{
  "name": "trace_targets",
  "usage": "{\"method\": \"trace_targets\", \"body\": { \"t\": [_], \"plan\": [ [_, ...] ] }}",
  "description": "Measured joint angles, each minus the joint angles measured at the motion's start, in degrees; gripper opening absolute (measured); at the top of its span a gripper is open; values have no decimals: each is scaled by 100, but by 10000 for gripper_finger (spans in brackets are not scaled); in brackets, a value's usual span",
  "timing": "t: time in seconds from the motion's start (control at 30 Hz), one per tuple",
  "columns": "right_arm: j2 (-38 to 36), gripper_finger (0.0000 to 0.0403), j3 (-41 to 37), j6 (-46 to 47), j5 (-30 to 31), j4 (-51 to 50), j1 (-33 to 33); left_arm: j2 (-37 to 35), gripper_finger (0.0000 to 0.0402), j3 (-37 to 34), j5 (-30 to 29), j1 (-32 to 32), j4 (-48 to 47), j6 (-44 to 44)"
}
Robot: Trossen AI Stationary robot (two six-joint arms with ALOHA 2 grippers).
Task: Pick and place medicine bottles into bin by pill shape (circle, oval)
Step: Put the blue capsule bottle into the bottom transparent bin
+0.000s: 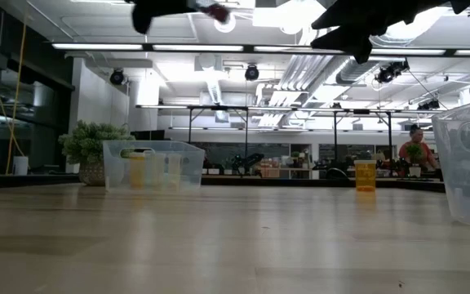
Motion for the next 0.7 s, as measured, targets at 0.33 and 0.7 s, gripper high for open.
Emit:
{"method": "trace_targets", "body": {
  "t": [0.33, 0.7],
  "plan": [
    [0, 193, 0, -334, -406, 757, 2, 726, 116, -673, 637, 475, 2301, -250],
    [1, 193, 0, -336, -416, 779, 2, 896, 116, -673, 641, 474, 2481, -273]
  ]
}}
